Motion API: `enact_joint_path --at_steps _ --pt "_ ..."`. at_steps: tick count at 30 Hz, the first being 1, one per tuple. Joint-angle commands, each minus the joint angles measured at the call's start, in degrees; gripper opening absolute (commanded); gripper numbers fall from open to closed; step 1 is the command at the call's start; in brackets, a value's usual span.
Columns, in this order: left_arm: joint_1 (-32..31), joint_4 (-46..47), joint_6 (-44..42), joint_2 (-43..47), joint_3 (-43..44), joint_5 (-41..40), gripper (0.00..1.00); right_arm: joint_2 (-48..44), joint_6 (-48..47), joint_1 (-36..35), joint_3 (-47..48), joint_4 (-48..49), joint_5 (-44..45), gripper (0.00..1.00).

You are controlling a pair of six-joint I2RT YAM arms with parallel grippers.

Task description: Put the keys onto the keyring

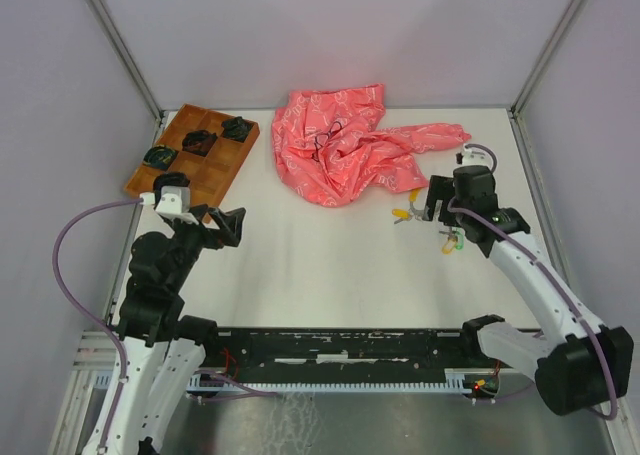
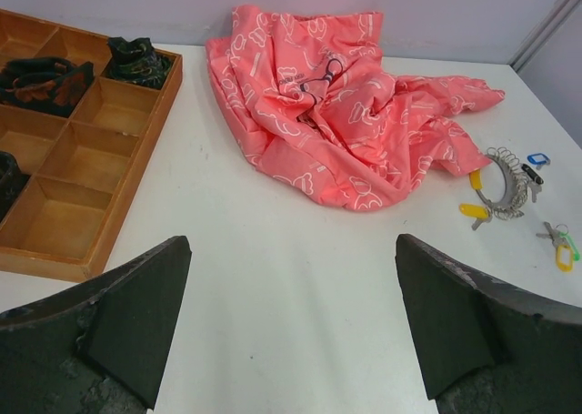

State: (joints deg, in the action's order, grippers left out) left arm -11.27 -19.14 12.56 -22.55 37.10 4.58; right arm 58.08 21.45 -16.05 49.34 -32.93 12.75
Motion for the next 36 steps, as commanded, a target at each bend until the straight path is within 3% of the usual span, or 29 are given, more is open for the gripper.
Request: enact_joint_path --at_steps 1,9,22,32,36 --pt "-0.59 2.52 -3.33 0.23 -0.41 0.65 1.00 9.04 3.83 3.77 0.85 8.97 -1.11 0.92" --pt "-0.92 2.61 -3.58 -0.63 -0.52 1.46 1.00 27.34 8.07 9.63 5.07 17.17 -4.75 0.83" --pt "-1.56 2.59 -3.95 -3.41 -0.45 2.21 0.99 43.95 11.09 11.48 11.22 20.63 -3.56 0.65" --pt "-1.57 2.96 -3.69 -4.46 -0.45 4.60 0.99 40.32 10.90 9.93 5.13 18.94 -5.98 0.33" --pt "-1.56 2.96 -3.42 -5.51 -0.45 6.95 0.99 35.25 11.35 8.38 0.37 18.64 -7.10 0.27"
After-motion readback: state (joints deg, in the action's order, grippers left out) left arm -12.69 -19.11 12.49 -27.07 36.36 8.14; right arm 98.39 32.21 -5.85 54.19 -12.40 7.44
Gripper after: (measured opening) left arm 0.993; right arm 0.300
